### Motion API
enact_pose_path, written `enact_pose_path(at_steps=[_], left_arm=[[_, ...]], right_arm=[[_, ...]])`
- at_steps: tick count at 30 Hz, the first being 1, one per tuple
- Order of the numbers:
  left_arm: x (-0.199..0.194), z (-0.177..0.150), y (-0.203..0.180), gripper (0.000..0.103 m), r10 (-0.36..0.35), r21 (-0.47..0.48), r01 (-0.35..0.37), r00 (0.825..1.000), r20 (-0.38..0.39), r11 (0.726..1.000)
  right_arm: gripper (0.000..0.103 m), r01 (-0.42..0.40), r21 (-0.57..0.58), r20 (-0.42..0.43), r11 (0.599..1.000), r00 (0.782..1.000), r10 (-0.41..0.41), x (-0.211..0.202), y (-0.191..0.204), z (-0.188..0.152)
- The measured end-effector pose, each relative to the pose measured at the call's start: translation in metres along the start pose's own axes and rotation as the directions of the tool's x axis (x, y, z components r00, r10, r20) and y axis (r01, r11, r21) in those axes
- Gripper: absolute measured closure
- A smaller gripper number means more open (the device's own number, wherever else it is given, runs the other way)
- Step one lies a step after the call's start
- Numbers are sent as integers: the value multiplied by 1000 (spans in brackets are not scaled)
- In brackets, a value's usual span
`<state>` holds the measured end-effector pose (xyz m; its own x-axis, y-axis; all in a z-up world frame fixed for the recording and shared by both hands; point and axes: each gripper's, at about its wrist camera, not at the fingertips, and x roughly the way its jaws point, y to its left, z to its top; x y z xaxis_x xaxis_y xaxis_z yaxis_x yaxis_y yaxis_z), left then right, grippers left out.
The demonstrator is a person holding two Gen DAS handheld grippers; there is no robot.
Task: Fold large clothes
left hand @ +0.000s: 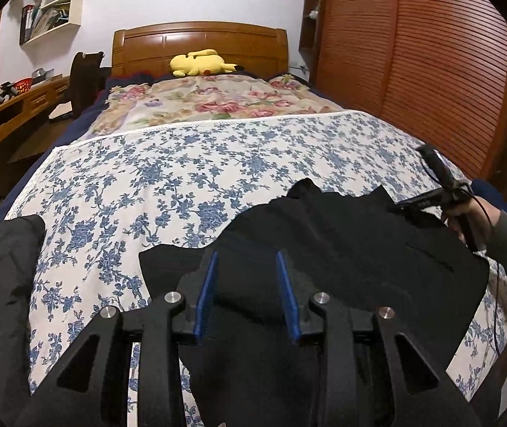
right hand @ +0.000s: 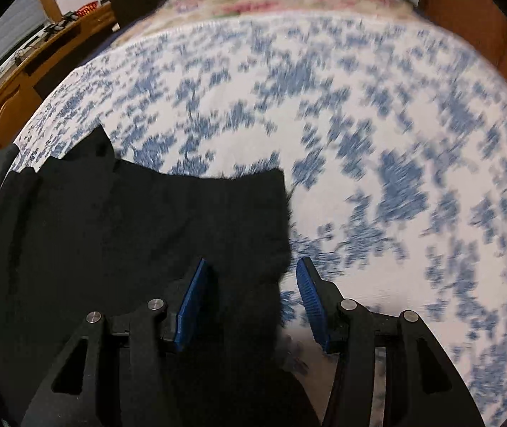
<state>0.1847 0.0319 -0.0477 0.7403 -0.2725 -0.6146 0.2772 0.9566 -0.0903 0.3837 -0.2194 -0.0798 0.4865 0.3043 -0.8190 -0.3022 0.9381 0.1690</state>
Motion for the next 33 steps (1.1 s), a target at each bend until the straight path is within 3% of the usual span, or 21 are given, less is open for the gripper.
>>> enact_pose_path(at_steps=[1, 2, 5, 8, 11, 12, 16, 18, 22, 29, 33], left_arm=[[0, 0, -1, 68, -1, 3, 1, 1000, -2, 1000], [0, -1, -1, 68, -2, 5, 2, 1000, -2, 1000], [2, -2, -3, 68, -3, 8, 3, 1000, -10, 1000], [2, -3, -5, 68, -6, 9, 6, 1000, -13, 1000], [1, -3, -7, 68, -11, 10, 11, 1000, -13, 1000], [0, -3, -8, 68, -12, 12, 13, 1000, -12, 1000], [-3, -5, -9, 68, -11, 16, 11, 1000, -12, 1000], [-5, -6, -9, 68, -12, 11, 12, 1000, -12, 1000], [-9, -8, -12, 68, -18, 13, 18, 1000, -12, 1000], [-18, -11, -25, 68, -37, 37, 37, 999, -2, 999], [-20, -16, -33, 68, -49, 50, 50, 999, -9, 998]], right_arm=[[68, -15, -5, 2, 1000, 1000, 15, 1, 1, 2], [97, -16, -29, 3, 999, 1000, 16, 1, 5, 6], [100, 29, -94, 95, 995, 995, -20, -15, 16, 9], [101, 108, -59, 274, 992, 958, -88, -50, 13, 12], [101, 223, 48, 317, 974, 921, -226, -60, -4, 15], [101, 247, 70, 298, 966, 919, -257, -56, -10, 16], [100, 230, 68, 227, 971, 944, -240, -43, -18, 17], [92, 246, 64, 233, 967, 939, -254, -50, -14, 14], [63, 260, 17, 267, 965, 929, -255, -72, 6, 1], [60, 118, -150, 225, 982, 971, -82, -87, 54, -67], [61, 92, -258, 221, 962, 975, -34, -97, 74, -121]])
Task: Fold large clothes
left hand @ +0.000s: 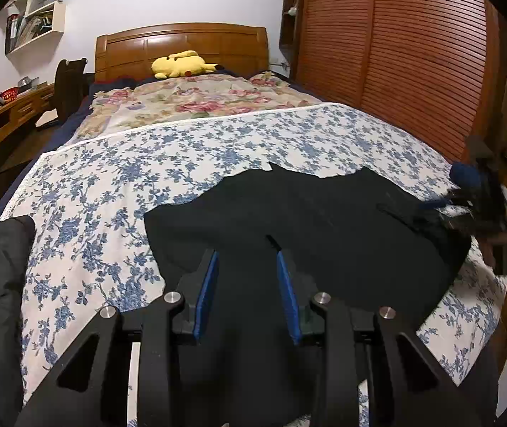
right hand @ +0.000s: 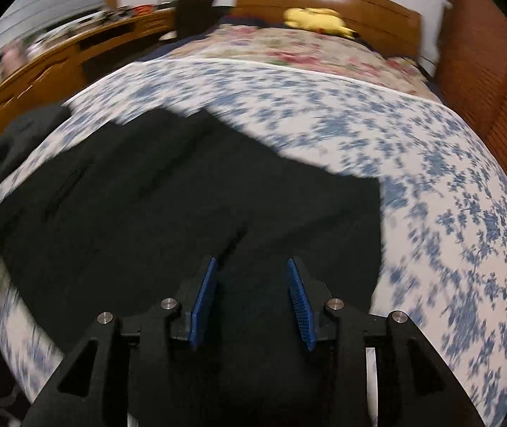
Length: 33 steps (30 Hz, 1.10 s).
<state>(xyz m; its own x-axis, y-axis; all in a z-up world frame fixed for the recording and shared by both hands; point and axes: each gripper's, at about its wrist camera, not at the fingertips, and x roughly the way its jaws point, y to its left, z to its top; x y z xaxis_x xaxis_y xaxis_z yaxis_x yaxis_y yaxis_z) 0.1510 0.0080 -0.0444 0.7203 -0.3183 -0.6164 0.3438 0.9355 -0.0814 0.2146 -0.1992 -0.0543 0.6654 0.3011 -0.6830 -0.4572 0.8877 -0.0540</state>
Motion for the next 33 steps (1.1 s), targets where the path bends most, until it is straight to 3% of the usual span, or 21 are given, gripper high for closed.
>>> enact_pose_path(at_steps=[4, 8, 11, 14, 20, 25, 33], left_arm=[[-5, 2, -8, 68, -4, 15, 4, 1000, 11, 1000], [-10, 4, -15, 68, -1, 23, 0, 1000, 24, 1000], [-12, 4, -21, 68, 5, 30, -5, 1000, 28, 1000], [-13, -2, -25, 68, 2, 24, -2, 1000, 22, 1000], [-9, -17, -33, 68, 9, 23, -9, 1000, -13, 1000], [-16, -22, -36, 68, 31, 19, -31, 999, -38, 999], [-34, -38, -25, 68, 103, 24, -102, 992, -75, 995]], right_arm=[[61, 15, 23, -29, 1000, 999, -14, -18, -5, -37], [61, 81, 60, -12, 995, 997, -81, -29, -24, -60], [61, 102, 94, -27, 990, 995, -100, -26, -36, -76], [61, 79, 106, -87, 991, 994, -70, -3, -38, -88], [61, 124, 96, -84, 988, 990, -116, -8, -30, -78], [60, 148, 55, 12, 987, 989, -149, -34, -13, -67], [60, -13, -25, 89, 1000, 996, 15, -37, 37, -47]])
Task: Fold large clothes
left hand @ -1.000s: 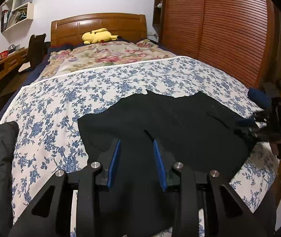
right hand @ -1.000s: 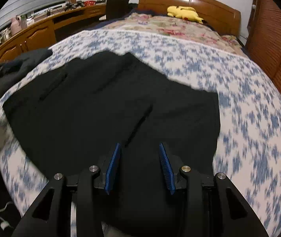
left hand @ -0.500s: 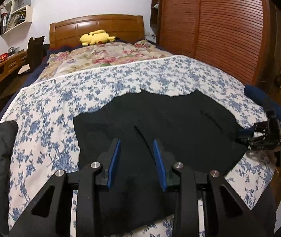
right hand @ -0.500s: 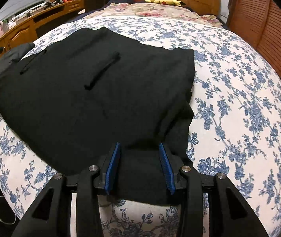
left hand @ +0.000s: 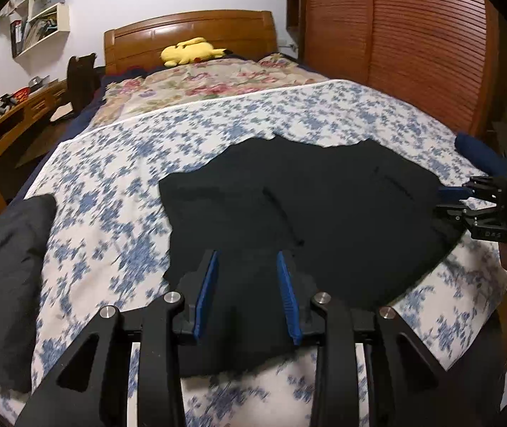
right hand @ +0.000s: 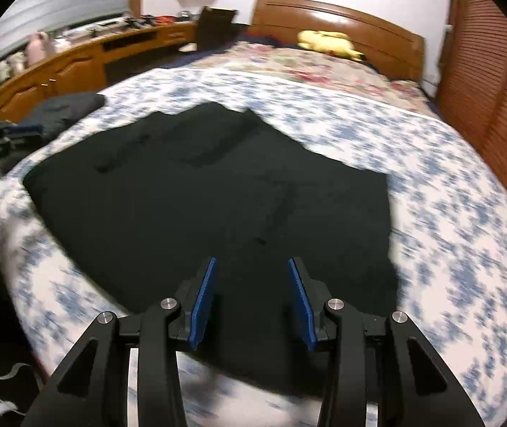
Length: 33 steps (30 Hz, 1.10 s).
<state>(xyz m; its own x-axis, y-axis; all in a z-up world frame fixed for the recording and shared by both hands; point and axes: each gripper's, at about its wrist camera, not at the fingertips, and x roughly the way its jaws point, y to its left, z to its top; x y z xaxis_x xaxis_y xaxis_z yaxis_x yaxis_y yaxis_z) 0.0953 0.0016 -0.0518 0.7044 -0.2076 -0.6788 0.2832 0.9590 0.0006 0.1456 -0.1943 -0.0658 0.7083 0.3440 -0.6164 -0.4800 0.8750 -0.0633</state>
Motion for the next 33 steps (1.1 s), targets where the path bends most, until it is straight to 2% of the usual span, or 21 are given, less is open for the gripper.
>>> enact_pose_path(at_steps=[7, 10, 11, 18, 26, 33], left_arm=[[7, -33, 18, 68, 43, -30, -45, 997, -68, 999], [9, -43, 29, 68, 49, -53, -54, 995, -82, 997], [10, -45, 30, 68, 51, -58, -56, 995, -86, 997], [22, -64, 49, 68, 64, -100, -76, 991, -119, 992], [31, -73, 49, 68, 63, -118, -80, 988, -141, 990], [30, -74, 46, 68, 67, -161, -93, 985, -160, 983]], right_arm=[[60, -117, -77, -32, 990, 993, 115, 42, 33, 5], [61, -102, -114, -89, 988, 992, 92, 70, 40, -5], [60, -92, -122, -75, 988, 994, 84, 73, 40, -9], [60, -85, -94, -62, 992, 995, 80, 71, 40, -12], [60, -106, -69, -66, 992, 993, 101, 70, 45, -6], [59, -112, -58, 10, 992, 994, 113, 67, 44, -18]])
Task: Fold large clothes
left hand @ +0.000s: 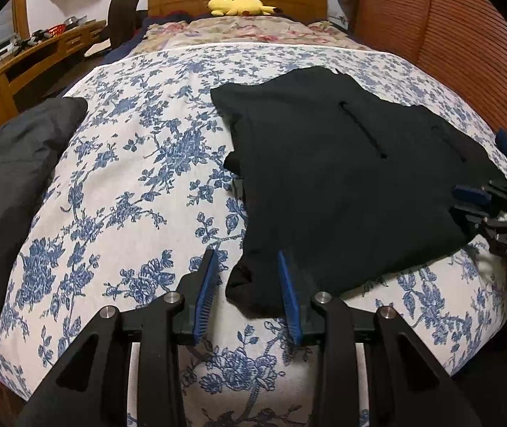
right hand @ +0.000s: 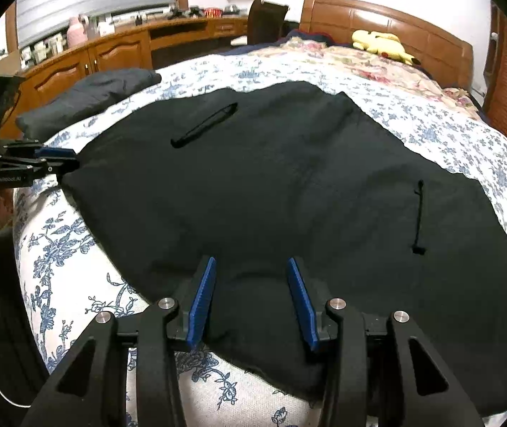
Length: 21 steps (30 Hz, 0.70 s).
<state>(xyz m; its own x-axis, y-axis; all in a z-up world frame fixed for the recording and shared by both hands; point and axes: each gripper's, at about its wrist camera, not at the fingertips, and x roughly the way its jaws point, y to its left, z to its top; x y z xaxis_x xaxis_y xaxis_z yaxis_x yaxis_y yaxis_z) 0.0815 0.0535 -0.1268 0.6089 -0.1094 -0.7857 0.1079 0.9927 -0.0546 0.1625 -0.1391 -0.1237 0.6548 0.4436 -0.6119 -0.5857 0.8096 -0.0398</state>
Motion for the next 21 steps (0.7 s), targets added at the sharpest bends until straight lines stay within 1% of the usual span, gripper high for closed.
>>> enact_pose_path(at_steps=[6, 11, 13, 14, 15, 17, 19, 21], left_arm=[[1, -3, -3, 68, 20, -16, -20, 1000, 3, 1000], [2, -6, -5, 69, 8, -28, -9, 1000, -9, 1000], [2, -5, -7, 73, 2, -23, -2, 1000, -14, 1000], [2, -4, -7, 78, -6, -21, 6, 1000, -19, 1000], [1, -3, -7, 86, -21, -23, 20, 999, -26, 1000], [-2, 1, -9, 91, -34, -16, 34, 999, -33, 999], [-12, 9, -13, 94, -37, -3, 37, 999, -12, 999], [-27, 20, -20, 96, -32, 15, 32, 999, 26, 999]], right_arm=[[59, -10, -3, -7, 1000, 1000, 10, -3, 0, 0], [59, -10, -4, -4, 1000, 1000, 10, -5, 1, 0], [59, -10, -5, -6, 1000, 1000, 10, -5, 1, 0], [59, -10, -5, -7, 1000, 1000, 10, -5, 1, 0], [59, -11, -4, -8, 1000, 1000, 11, -5, 1, 0], [59, -14, -2, -12, 1000, 1000, 14, -5, 0, 2], [59, -18, -2, -18, 1000, 1000, 18, -5, 0, 4], [59, -23, 1, -23, 1000, 999, 23, -5, -1, 5]])
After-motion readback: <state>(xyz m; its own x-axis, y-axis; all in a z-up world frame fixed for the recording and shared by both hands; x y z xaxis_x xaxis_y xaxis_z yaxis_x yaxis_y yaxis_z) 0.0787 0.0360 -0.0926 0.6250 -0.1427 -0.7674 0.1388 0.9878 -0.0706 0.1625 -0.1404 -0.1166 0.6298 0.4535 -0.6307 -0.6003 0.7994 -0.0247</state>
